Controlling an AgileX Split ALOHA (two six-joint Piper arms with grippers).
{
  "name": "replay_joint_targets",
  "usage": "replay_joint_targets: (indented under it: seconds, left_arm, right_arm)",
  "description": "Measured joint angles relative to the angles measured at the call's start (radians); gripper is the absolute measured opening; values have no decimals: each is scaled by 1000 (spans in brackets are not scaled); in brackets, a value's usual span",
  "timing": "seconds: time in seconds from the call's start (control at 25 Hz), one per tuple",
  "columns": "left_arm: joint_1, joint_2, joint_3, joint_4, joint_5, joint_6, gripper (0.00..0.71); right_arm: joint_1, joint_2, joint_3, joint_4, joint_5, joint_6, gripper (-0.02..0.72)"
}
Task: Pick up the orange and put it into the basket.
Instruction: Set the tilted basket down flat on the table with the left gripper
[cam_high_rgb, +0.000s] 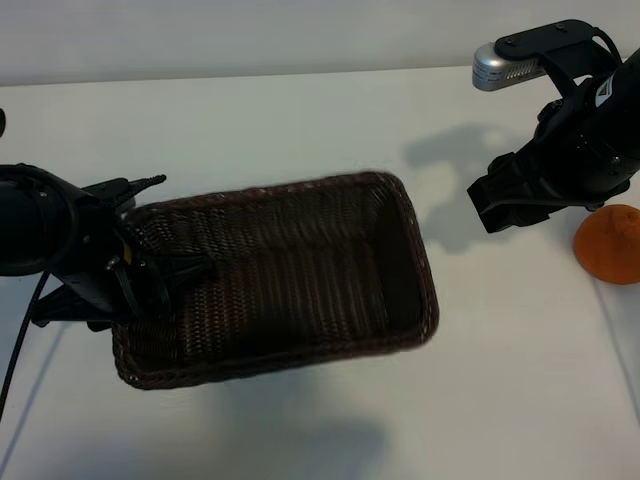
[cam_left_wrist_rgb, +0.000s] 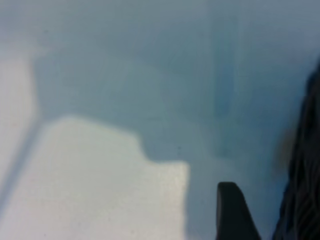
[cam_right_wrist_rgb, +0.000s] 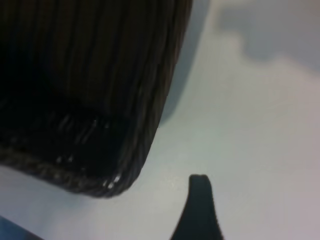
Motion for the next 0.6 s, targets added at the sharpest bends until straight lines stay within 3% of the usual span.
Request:
replay_joint_targets:
  seconds: [0.32, 0.6]
  left_arm:
    - [0, -6, 0, 0, 0, 7, 393]
    - [14, -129, 2, -3, -14, 28, 393]
  right_arm:
    - [0, 0, 0, 0, 0, -1, 550]
    - [0, 0, 0, 0, -1, -1, 550]
